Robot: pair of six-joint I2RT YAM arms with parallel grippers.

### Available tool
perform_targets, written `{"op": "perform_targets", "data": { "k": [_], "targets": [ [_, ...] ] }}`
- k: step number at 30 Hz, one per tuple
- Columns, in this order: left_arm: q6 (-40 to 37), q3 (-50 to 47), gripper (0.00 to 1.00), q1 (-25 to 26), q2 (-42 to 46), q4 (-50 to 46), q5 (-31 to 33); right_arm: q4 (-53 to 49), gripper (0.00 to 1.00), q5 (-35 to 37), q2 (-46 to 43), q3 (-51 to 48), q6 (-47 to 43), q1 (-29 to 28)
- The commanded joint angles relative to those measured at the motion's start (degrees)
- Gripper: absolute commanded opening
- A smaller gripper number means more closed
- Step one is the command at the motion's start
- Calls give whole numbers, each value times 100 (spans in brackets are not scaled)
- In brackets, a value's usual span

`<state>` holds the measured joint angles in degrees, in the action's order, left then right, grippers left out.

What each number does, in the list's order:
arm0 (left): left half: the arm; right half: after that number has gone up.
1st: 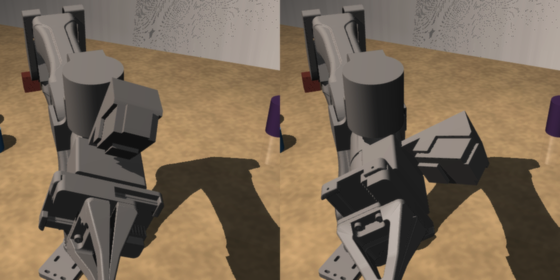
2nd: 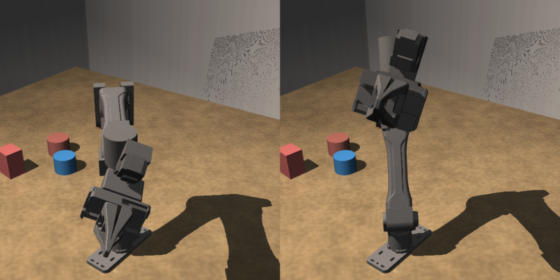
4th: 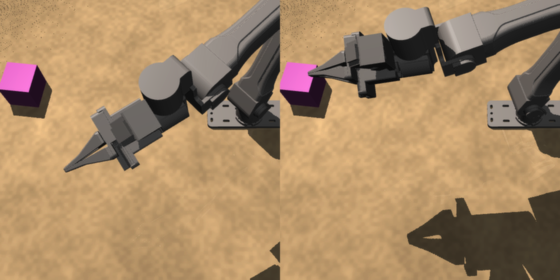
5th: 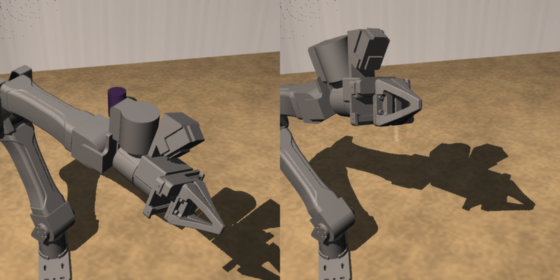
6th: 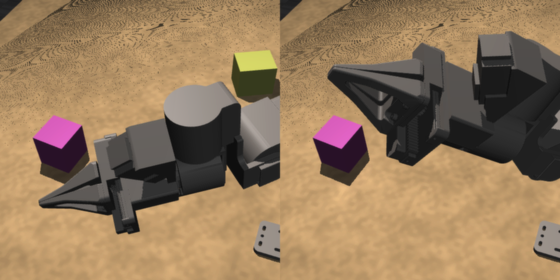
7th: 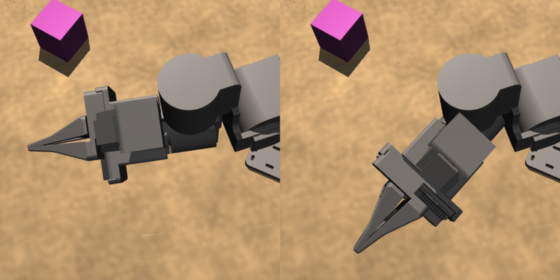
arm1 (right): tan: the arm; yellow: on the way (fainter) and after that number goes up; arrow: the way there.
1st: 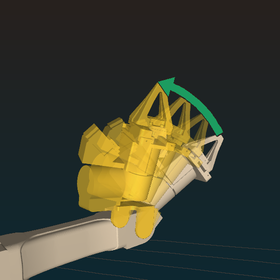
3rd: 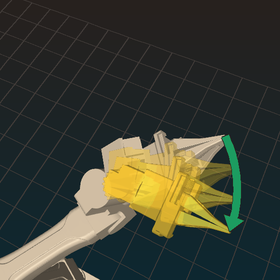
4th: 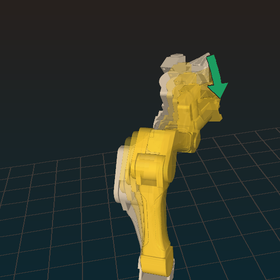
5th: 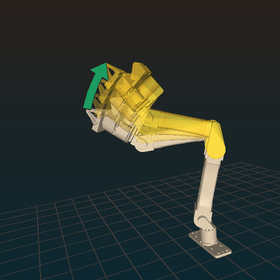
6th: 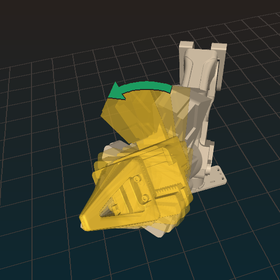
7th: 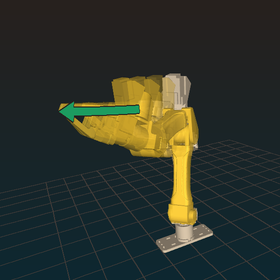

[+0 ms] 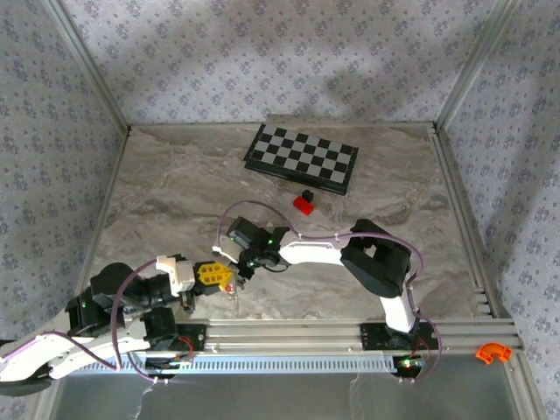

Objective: Put the keys on the keyring

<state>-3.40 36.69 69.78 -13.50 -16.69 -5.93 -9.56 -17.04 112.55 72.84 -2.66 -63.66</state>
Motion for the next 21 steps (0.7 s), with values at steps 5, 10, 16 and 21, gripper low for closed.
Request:
{"op": "perform_targets", "data": {
  "k": [5,10,16,21],
  "targets": [
    [-25,73,0,29,93,259,13,-584,40,517,244,360,-353,-163],
    [-20,61,0,45,128,263,9,-712,36,691,350,473,-445,-225],
    [-23,48,0,50,152,271,29,-718,33,640,408,526,-473,-257],
    [-35,44,0,56,148,277,48,-751,26,666,408,525,-507,-261]
  ]
}}
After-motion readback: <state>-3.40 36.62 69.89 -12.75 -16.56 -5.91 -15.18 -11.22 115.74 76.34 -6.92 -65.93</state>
